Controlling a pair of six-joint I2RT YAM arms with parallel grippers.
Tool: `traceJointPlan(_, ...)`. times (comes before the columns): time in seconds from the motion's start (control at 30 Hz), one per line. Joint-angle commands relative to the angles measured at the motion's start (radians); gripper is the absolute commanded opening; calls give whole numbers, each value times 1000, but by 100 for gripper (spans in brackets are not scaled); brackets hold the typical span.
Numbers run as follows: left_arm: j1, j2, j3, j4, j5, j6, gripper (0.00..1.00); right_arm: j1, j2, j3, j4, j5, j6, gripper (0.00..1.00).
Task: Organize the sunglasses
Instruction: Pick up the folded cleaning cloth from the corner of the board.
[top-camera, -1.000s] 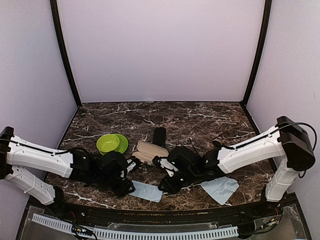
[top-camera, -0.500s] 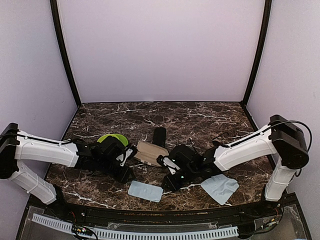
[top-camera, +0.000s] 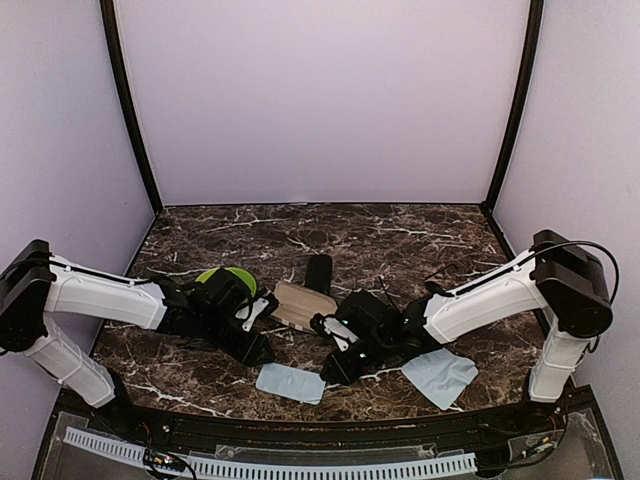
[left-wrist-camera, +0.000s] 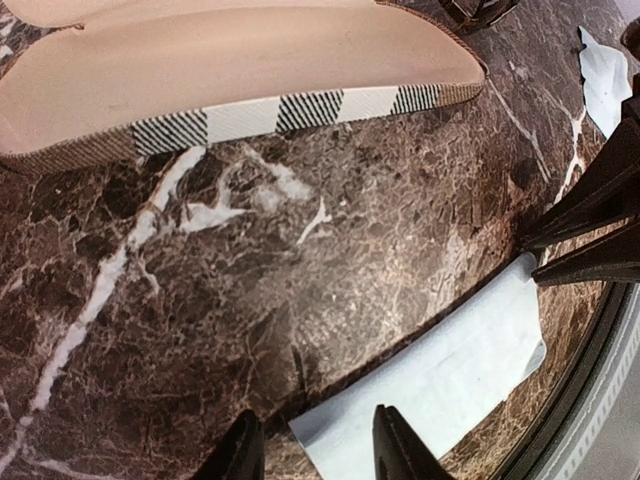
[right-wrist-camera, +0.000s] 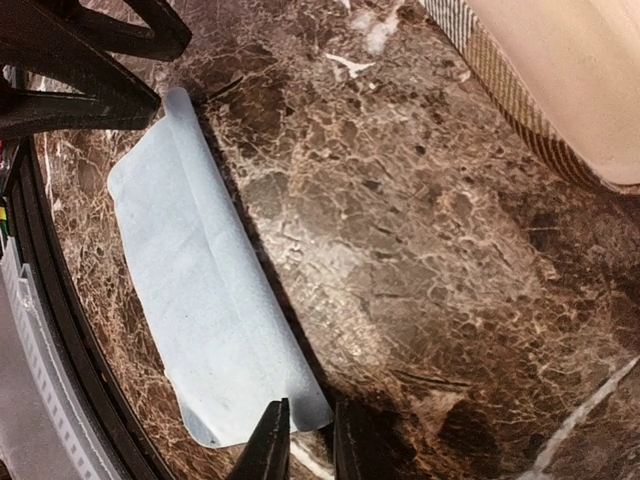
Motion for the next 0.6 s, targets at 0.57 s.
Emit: traceJointPlan(0.57, 24, 54, -12, 34, 49, 34, 37, -6, 22, -12, 43, -22, 11, 10)
